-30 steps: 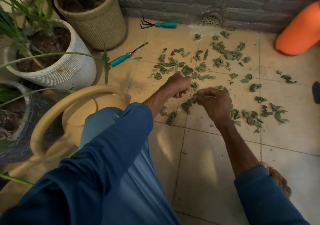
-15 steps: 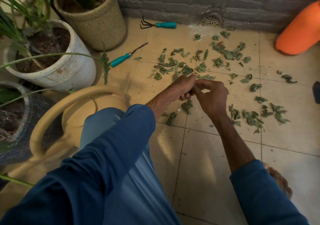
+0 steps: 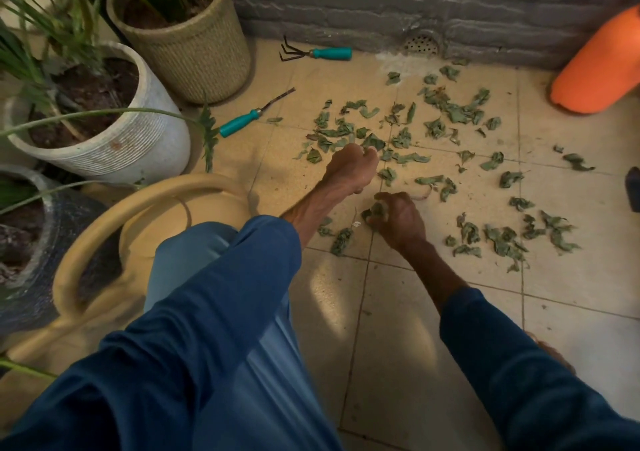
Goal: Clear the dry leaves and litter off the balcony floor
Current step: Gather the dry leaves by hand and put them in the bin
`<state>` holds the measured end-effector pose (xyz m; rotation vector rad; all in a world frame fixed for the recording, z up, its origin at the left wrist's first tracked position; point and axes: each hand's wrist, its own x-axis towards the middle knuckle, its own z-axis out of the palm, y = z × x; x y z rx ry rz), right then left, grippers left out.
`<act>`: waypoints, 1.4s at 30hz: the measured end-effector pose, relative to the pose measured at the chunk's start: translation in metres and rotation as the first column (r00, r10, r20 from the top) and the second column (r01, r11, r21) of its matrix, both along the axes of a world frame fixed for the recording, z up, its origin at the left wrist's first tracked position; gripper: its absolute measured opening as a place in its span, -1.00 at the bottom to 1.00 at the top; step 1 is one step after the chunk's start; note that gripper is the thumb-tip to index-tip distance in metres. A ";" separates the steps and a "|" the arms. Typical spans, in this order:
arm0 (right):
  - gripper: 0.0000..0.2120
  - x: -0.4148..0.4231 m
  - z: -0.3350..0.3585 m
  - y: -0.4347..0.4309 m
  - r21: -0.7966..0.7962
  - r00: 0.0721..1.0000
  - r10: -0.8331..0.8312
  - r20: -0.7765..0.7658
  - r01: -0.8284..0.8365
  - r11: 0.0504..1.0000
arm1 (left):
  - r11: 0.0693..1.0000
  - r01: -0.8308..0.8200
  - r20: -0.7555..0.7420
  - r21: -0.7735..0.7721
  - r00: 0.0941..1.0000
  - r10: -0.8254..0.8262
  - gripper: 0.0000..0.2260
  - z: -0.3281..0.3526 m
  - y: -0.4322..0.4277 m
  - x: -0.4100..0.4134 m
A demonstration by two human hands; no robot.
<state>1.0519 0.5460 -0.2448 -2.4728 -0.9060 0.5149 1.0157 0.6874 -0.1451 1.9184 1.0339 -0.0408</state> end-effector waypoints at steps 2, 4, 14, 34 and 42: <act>-0.76 -0.003 -0.012 0.004 -0.010 0.995 0.045 0.087 -0.044 0.999 | 1.000 0.008 -0.027 -0.005 1.000 -0.009 -0.56 -0.001 0.000 -0.001; -0.83 -0.003 -0.016 0.004 -0.017 0.993 0.021 0.112 -0.019 1.000 | 1.000 0.021 -0.042 0.003 0.999 -0.021 -0.55 -0.001 0.000 -0.002; -0.81 0.016 -0.020 -0.019 0.054 0.968 -0.176 -0.177 0.189 0.981 | 0.999 0.043 -0.071 0.026 0.997 -0.041 -0.60 0.003 0.004 -0.006; -0.81 -0.011 -0.019 0.038 -0.020 0.994 0.076 -0.082 -0.078 0.997 | 1.000 0.026 -0.103 -0.008 0.994 -0.027 -0.67 0.012 0.010 -0.011; -0.82 0.012 0.008 0.005 0.155 0.969 0.122 -0.213 -0.090 0.984 | 0.983 -0.020 -0.073 -0.185 0.997 0.007 -0.69 0.019 0.013 -0.011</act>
